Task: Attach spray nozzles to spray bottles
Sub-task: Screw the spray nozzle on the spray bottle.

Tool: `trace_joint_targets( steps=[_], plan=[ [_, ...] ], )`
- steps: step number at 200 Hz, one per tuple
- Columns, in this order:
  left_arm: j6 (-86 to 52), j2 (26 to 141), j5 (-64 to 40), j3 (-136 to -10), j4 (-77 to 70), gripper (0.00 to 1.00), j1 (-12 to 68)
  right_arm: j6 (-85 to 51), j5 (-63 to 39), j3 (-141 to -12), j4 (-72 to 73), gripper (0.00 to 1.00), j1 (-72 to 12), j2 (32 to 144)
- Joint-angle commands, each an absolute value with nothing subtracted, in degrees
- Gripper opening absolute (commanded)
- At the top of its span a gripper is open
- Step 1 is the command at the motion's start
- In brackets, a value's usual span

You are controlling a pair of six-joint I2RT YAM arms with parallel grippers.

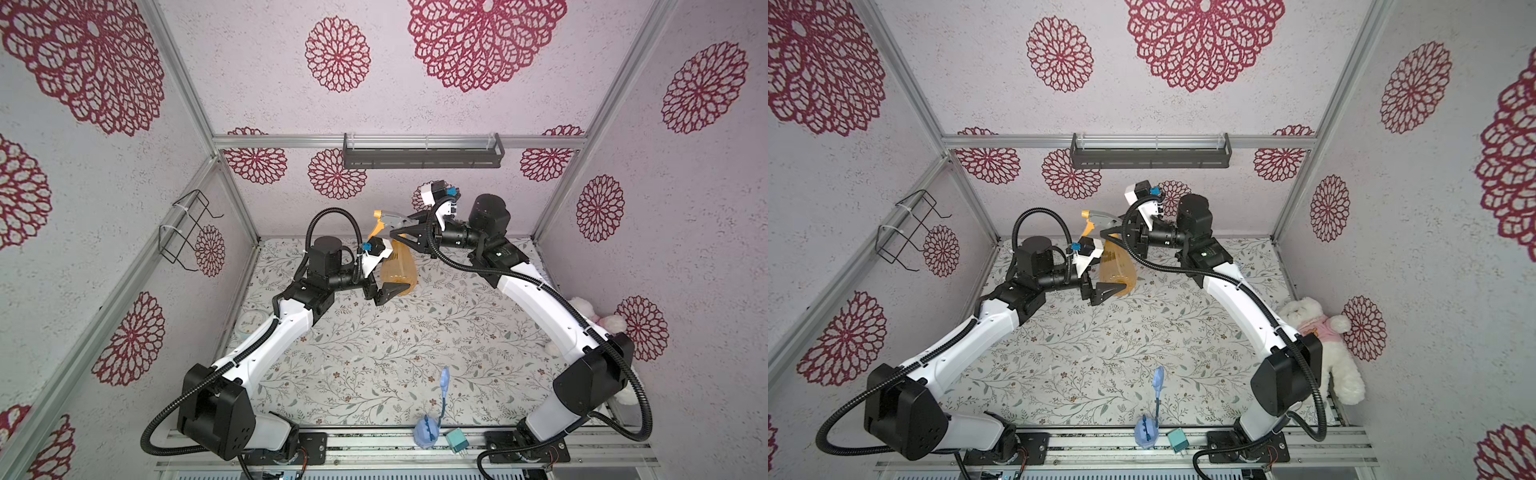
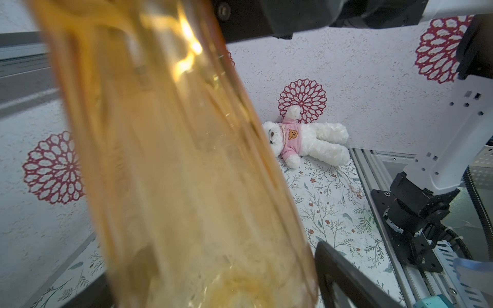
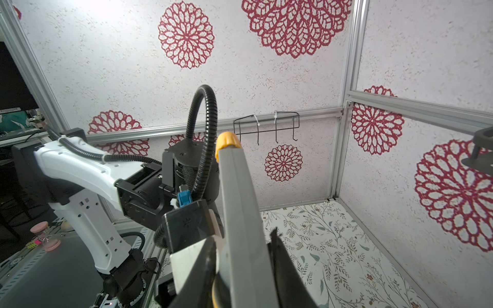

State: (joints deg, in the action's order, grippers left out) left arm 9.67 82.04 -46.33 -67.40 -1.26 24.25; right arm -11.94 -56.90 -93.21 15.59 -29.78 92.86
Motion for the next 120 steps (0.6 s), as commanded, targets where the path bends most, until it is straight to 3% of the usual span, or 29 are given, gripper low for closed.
trace_joint_targets(
  steps=[1, 17, 56, 77, 120],
  plan=[
    [8.9, 83.5, -47.4, -69.8, -4.0, 1.0, 24.4, -16.0, -60.0, -92.9, 23.9, 0.0, -30.1, 88.9],
    [8.9, 83.8, -48.1, -70.1, -4.0, 0.9, 24.4, -16.0, -59.4, -92.1, 24.5, 0.0, -30.1, 88.3],
    [10.1, 83.8, -47.4, -70.7, -1.5, 0.49, 24.3, -14.0, -56.4, -89.9, 22.6, 0.0, -30.1, 86.5],
    [11.3, 83.5, -45.6, -71.0, 0.1, 0.43, 24.3, -12.1, -53.9, -88.6, 20.3, 0.0, -30.1, 85.4],
    [12.2, 83.7, -40.1, -72.9, 3.9, 0.42, 24.4, -7.9, -47.0, -86.0, 15.5, 0.0, -30.4, 82.4]
  ],
)
